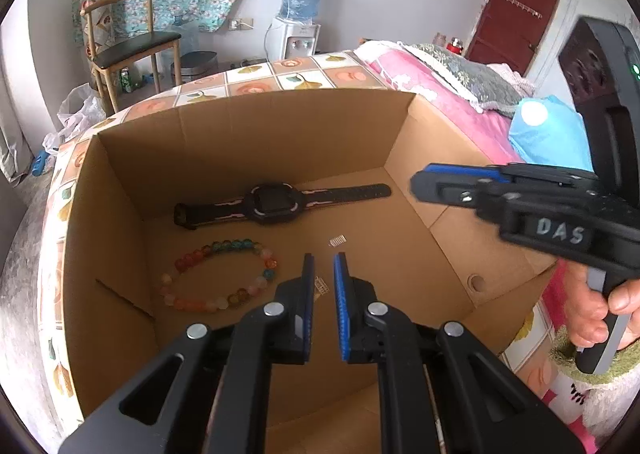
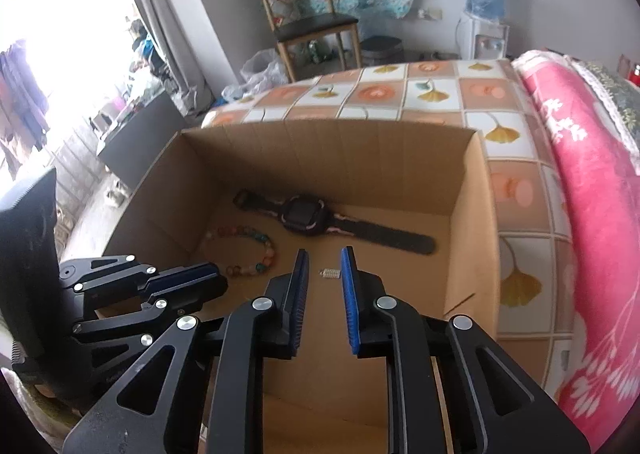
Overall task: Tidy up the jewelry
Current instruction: 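Open the right tool to drop the ring keychain into the box, then move the right tool back to the gold butterfly charm beside the box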
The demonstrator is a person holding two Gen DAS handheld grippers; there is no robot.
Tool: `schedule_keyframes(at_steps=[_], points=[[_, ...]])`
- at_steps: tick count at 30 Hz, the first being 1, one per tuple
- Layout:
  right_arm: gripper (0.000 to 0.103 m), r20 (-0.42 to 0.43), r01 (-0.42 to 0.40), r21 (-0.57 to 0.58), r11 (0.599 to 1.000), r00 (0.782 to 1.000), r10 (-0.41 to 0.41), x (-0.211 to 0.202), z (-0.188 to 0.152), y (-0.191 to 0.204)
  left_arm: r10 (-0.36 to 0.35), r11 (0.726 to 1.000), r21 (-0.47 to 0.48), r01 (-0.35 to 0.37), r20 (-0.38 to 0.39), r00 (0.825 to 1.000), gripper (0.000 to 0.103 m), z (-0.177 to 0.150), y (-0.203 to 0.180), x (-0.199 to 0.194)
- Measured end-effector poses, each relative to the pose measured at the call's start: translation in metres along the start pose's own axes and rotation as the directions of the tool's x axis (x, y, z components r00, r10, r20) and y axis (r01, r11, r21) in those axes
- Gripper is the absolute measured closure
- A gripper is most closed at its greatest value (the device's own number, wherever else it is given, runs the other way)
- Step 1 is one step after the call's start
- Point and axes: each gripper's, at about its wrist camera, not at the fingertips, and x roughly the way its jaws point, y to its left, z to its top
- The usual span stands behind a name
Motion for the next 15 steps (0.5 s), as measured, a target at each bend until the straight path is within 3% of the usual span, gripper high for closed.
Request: schedule_keyframes(at_steps=[15], points=[[0.066, 0.112, 0.019, 0.032, 0.999, 0.993, -0.023, -0.057, -0.012, -0.008, -0.017, 0.999, -0.048, 0.024, 0.137, 0.99, 0.093, 0.004, 0.021, -0.055]])
